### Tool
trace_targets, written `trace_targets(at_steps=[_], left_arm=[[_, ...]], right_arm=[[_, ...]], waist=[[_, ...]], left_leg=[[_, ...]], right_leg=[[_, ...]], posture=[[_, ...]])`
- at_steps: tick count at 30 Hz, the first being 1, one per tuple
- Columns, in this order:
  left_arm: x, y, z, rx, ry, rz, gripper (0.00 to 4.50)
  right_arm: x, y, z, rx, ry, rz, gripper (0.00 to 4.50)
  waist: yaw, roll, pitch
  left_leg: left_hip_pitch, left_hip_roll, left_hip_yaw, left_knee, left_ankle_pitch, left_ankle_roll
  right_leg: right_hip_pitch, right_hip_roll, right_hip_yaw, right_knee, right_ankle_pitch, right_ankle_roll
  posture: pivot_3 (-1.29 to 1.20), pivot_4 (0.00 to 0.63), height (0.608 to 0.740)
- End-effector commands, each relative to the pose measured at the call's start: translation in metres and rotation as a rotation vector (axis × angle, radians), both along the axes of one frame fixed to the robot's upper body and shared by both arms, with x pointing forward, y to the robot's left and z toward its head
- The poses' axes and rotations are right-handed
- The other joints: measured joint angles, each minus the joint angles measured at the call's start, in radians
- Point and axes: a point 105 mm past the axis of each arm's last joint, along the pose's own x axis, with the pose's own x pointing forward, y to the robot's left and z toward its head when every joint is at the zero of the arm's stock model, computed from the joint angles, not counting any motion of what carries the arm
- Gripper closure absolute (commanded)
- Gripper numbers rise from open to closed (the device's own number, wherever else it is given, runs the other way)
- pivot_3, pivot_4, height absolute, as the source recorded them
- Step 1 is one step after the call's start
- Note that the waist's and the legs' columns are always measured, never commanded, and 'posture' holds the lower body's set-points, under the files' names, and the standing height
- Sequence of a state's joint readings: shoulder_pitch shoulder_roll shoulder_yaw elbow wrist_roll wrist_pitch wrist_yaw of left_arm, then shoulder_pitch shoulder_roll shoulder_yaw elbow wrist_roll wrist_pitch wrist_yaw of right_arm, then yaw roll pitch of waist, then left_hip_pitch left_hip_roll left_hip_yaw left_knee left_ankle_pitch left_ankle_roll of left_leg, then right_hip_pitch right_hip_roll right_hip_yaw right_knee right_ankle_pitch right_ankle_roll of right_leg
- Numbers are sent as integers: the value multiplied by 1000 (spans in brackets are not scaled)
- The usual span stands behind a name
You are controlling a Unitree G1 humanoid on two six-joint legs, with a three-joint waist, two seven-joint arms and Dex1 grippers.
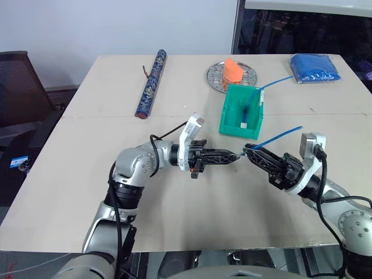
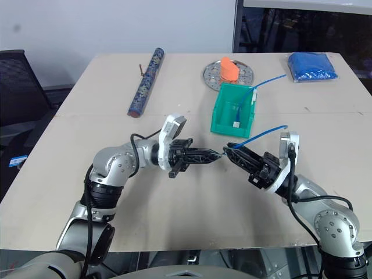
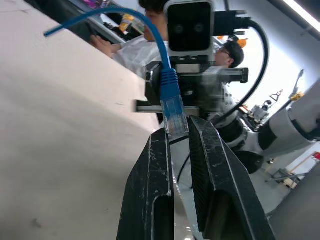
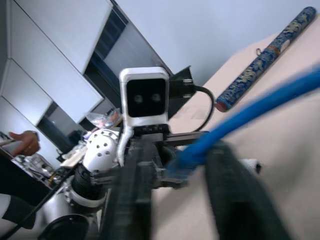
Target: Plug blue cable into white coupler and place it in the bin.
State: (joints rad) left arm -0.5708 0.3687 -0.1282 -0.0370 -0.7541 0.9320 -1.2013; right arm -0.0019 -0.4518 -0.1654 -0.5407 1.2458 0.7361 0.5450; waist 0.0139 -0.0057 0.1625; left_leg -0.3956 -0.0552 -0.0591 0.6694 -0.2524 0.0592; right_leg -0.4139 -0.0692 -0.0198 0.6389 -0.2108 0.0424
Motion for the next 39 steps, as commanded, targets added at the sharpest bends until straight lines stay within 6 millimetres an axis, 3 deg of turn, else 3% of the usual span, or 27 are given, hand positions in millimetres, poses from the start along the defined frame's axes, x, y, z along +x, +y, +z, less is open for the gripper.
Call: trace_targets(at_steps=[1,4,8,14,16,19,21,24,26,29,39], left_arm=[[-1,-4,7,-11,-55,11,4500],[10,-7,12,-32,-86,85,4500],[11,3,21,-42,-176,175,2775],[6,53,45,-41,-407,519,287],[1,71,37,33,-469,641,287],[-7,103,7,189,-507,904,287],[-17,109,-14,253,-454,1007,287],[-31,99,-46,364,-372,1054,287],[-36,86,-56,393,-332,1067,287],[-39,75,-60,387,-268,1100,287],[-41,76,-67,429,-276,1101,287]], right_arm=[[-10,9,12,15,-49,61,4459],[-4,6,16,32,-51,35,4459],[8,-8,14,10,-56,-38,4500],[25,-46,-19,-147,-41,-211,4500],[27,-55,-22,-152,-41,-245,4500],[30,-65,-24,-156,-45,-290,4500],[32,-68,-25,-156,-47,-307,4500],[35,-66,-27,-157,-48,-311,4500],[35,-63,-30,-169,-46,-301,4500],[32,-61,-35,-189,-39,-292,4500],[26,-63,-39,-212,-23,-305,4500]], waist=[[0,0,0],[1,0,0],[-2,0,0],[0,0,0],[1,0,0],[-1,1,0],[3,1,0],[10,1,0],[18,1,0],[23,0,0],[23,1,0]], left_leg=[[0,0,0,0,0,0],[0,0,0,0,0,0],[0,0,0,0,0,0],[0,1,1,-3,0,0],[-2,1,1,-3,0,0],[0,1,4,-4,0,0],[-1,1,5,-5,0,0],[-1,1,5,-4,0,0],[-1,1,5,-3,0,0],[-2,1,5,-2,-1,0],[-2,3,5,-5,-1,0]], right_leg=[[0,0,0,0,0,0],[0,0,0,0,0,0],[0,0,0,0,0,0],[-2,-1,1,-1,0,0],[-3,-1,1,-1,0,0],[-3,-1,4,-3,0,-1],[-3,-2,5,-4,-2,-4],[-2,-3,5,-5,-2,-4],[-1,-3,5,-6,-2,-4],[-1,-3,5,-6,-2,-3],[-3,-1,3,-6,-2,-4]], posture=[[0,150,740],[0,150,740],[0,150,740],[0,150,740],[0,150,740],[0,150,740],[0,150,740],[0,150,740],[0,150,740],[0,150,740],[0,150,740]])
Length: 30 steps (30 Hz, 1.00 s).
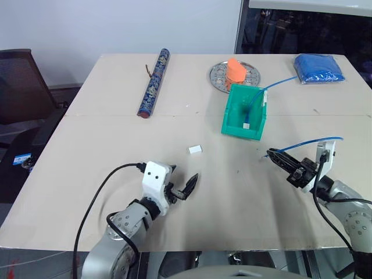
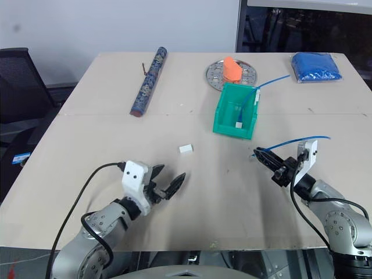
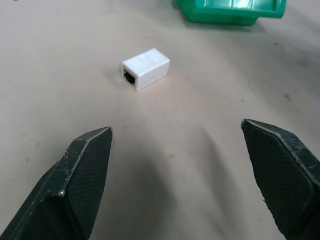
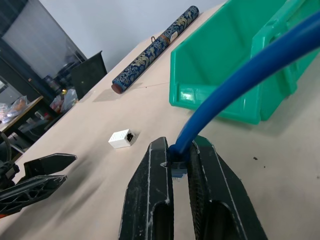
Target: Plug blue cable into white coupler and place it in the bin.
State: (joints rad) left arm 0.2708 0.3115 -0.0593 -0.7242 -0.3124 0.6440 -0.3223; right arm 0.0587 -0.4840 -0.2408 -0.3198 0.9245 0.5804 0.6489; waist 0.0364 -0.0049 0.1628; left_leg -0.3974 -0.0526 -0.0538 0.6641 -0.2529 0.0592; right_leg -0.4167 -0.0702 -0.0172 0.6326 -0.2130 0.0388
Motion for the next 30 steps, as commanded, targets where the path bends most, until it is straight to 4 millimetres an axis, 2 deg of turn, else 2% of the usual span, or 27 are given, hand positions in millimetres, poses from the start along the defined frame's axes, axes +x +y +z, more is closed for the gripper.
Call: trace_targets(at_steps=[1,5,8,9,13,16,19,21,24,30], left_arm=[[-2,-4,10,14,-53,-29,287],[0,-2,10,52,-55,-101,287],[5,0,12,224,47,-321,287],[9,2,19,272,70,-387,287],[53,18,65,384,102,-432,287],[71,24,83,510,133,-468,287],[83,30,86,615,209,-495,287],[87,27,87,600,287,-547,287],[104,25,88,599,355,-578,287],[125,17,85,668,461,-695,287]], right_arm=[[-4,1,12,-7,-56,4,4500],[-4,4,10,-5,-56,-1,4500],[-2,6,10,0,-59,-4,4500],[-1,8,10,3,-61,-2,4500],[5,11,10,1,-81,0,4500],[10,9,12,5,-101,-22,4500],[11,11,11,13,-113,-41,4500],[10,12,9,19,-118,-52,4500],[9,15,7,32,-133,-78,4500],[6,23,2,68,-149,-128,4500]], waist=[[0,0,0],[0,0,0],[3,1,1],[1,1,1],[-2,2,3],[-22,1,4],[-29,1,4],[-29,1,4],[-26,0,5],[-30,-1,6]], left_leg=[[0,0,0,0,0,0],[0,0,0,0,0,0],[0,0,0,0,0,0],[-1,1,-1,1,0,0],[-1,1,-2,5,1,0],[0,-1,-1,4,0,0],[1,-1,1,2,0,0],[1,-1,2,-1,2,-2],[0,-1,1,-4,3,-5],[0,-1,5,-4,1,0]], right_leg=[[0,0,0,-1,0,0],[0,0,0,-1,0,0],[0,0,-2,0,-1,2],[0,0,-3,1,-2,3],[1,7,-9,2,-2,4],[2,8,-7,2,0,7],[2,8,-4,1,2,5],[-1,8,-2,1,2,5],[-3,9,1,2,2,4],[-4,10,2,2,2,5]], posture=[[0,150,740],[0,150,740],[0,150,740],[0,150,740],[0,150,740],[0,150,740],[0,150,740],[0,150,740],[0,150,740],[0,150,740]])
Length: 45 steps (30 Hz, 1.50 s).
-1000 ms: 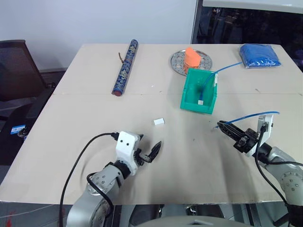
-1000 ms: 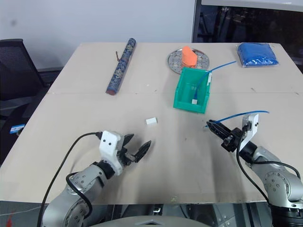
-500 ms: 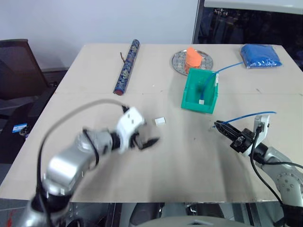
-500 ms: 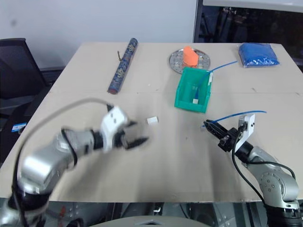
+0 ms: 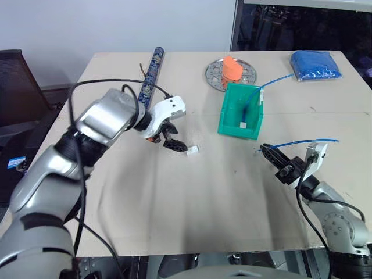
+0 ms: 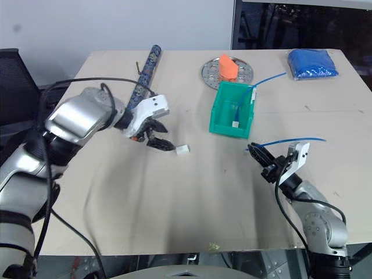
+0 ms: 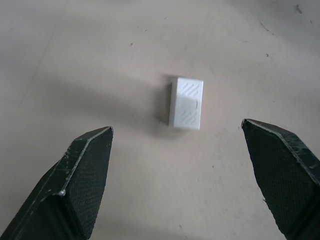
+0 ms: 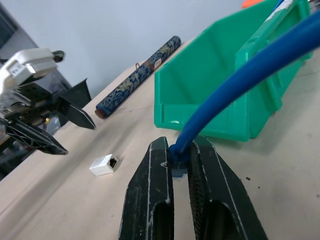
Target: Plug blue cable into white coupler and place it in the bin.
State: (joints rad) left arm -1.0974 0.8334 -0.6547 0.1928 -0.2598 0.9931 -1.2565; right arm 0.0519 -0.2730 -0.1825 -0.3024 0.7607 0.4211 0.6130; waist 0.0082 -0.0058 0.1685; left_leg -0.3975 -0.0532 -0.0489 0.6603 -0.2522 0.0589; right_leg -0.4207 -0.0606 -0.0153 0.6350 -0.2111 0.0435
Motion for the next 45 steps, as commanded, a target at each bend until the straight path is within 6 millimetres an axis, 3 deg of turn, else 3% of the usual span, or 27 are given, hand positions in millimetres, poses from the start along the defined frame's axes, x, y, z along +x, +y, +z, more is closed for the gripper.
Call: trace_targets(at_steps=[1,10,23,29,30,31,37,38,40,45], left_arm=[[12,-1,5,63,24,-72,287],[28,-9,3,203,63,-210,287],[17,-28,-17,305,51,-259,287],[5,-27,-39,312,27,-188,287],[2,-26,-41,311,29,-178,788],[1,-24,-43,310,28,-164,978],[1,-13,-45,308,5,-123,3776],[1,-14,-45,292,3,-133,3993],[0,-27,-40,159,-25,-189,3992],[-19,-65,-5,-429,-63,-344,3992]], right_arm=[[-5,2,8,8,-59,-31,4500],[-10,7,1,37,-65,-93,4500],[-8,2,1,35,-71,-123,4500],[-7,-1,2,28,-69,-125,4500],[-7,-2,2,27,-68,-125,4500],[-6,-2,2,25,-67,-124,4500],[-4,-2,3,11,-68,-107,4500],[-3,-1,4,7,-71,-103,4500],[-2,3,10,7,-87,-84,4500],[-4,26,42,29,-171,21,4500]], waist=[[0,-1,0],[-6,-3,2],[-20,-3,2],[-20,-3,2],[-20,-3,2],[-21,-3,2],[-23,-2,1],[-23,-2,1],[-24,-1,1],[-16,-1,1]], left_leg=[[0,0,1,0,0,0],[-1,0,2,1,0,1],[-2,1,1,7,0,1],[-1,1,1,7,0,1],[-1,1,1,7,0,1],[-1,1,1,7,0,1],[0,1,1,7,0,1],[1,2,1,7,0,1],[1,2,1,7,0,1],[-1,2,0,8,0,1]], right_leg=[[0,0,1,0,0,0],[-3,0,2,4,0,0],[-3,0,4,8,0,0],[-3,-1,4,8,0,0],[-2,-1,4,8,0,0],[-2,-1,4,8,0,0],[-2,0,5,10,0,0],[-2,0,5,10,0,0],[-2,0,5,10,0,0],[-3,-5,4,10,0,0]], posture=[[0,150,740],[0,150,740],[0,150,740],[0,150,740],[0,150,740],[0,150,740],[0,150,740],[0,150,740],[0,150,740],[0,150,740]])
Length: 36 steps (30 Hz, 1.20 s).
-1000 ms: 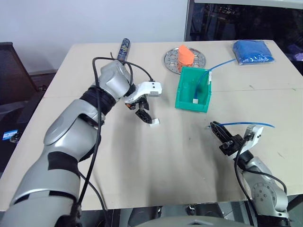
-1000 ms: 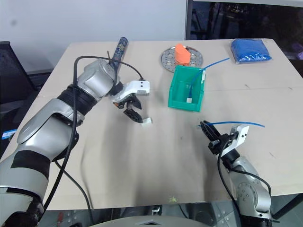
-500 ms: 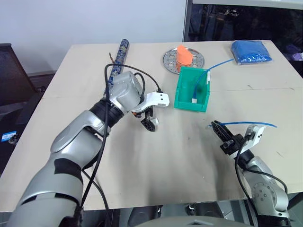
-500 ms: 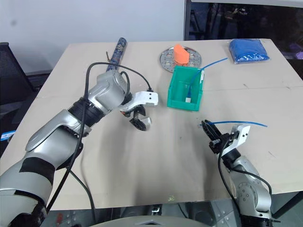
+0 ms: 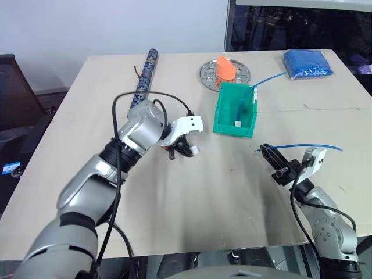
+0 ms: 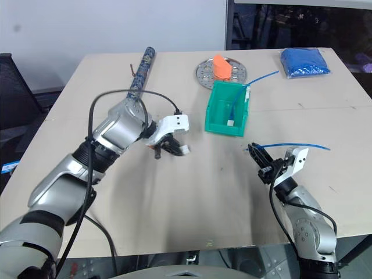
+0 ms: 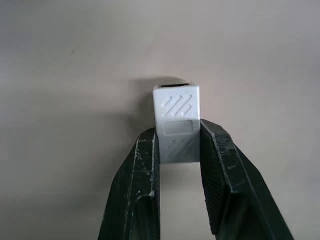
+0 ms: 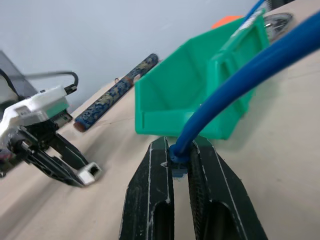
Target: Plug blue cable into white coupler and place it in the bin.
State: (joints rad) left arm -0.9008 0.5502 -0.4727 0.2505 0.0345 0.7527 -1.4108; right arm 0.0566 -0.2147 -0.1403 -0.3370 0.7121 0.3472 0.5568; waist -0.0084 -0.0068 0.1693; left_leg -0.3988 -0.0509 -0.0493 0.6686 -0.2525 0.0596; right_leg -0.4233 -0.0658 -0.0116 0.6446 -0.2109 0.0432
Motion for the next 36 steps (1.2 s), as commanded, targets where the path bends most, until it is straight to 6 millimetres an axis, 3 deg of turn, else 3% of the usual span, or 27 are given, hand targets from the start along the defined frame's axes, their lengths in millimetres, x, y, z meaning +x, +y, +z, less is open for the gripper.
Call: trace_targets(at_steps=[1,4,7,11,14,23,36], left_arm=[[-16,-19,45,-416,-22,-126,3992],[-31,-15,52,-624,1,-156,3992],[-35,-13,47,-714,-70,-128,3992],[-49,-17,45,-914,-178,-145,3992],[-54,-22,40,-967,-230,-149,3992],[-63,-25,25,-997,-374,-177,3992],[-64,-21,22,-1008,-307,-215,3992]], right_arm=[[-7,20,40,14,-132,96,4500],[-9,34,58,-8,-183,173,4500],[-11,42,73,-19,-219,243,4500],[-17,52,78,-112,-244,367,4500],[-20,56,78,-173,-248,437,4500],[-25,58,85,-256,-260,556,4500],[-30,63,83,-407,-298,643,4500]], waist=[[0,0,0],[-6,0,0],[-3,1,-1],[10,0,-1],[18,0,-1],[23,0,-1],[22,0,-1]], left_leg=[[0,0,0,0,0,0],[0,0,1,0,0,0],[1,0,1,0,0,0],[1,-1,1,0,0,0],[1,-2,1,1,0,0],[1,-2,1,0,0,0],[1,-2,1,0,0,0]], right_leg=[[0,-1,0,0,0,0],[0,-2,1,-1,0,0],[0,-2,0,-1,0,0],[1,-3,0,-1,1,0],[1,-4,-1,-2,1,0],[2,-4,-1,-2,1,-1],[2,-4,-2,-2,1,-1]], posture=[[0,150,740],[0,150,740],[0,150,740],[0,150,740],[0,150,740],[0,150,740],[0,150,740]])
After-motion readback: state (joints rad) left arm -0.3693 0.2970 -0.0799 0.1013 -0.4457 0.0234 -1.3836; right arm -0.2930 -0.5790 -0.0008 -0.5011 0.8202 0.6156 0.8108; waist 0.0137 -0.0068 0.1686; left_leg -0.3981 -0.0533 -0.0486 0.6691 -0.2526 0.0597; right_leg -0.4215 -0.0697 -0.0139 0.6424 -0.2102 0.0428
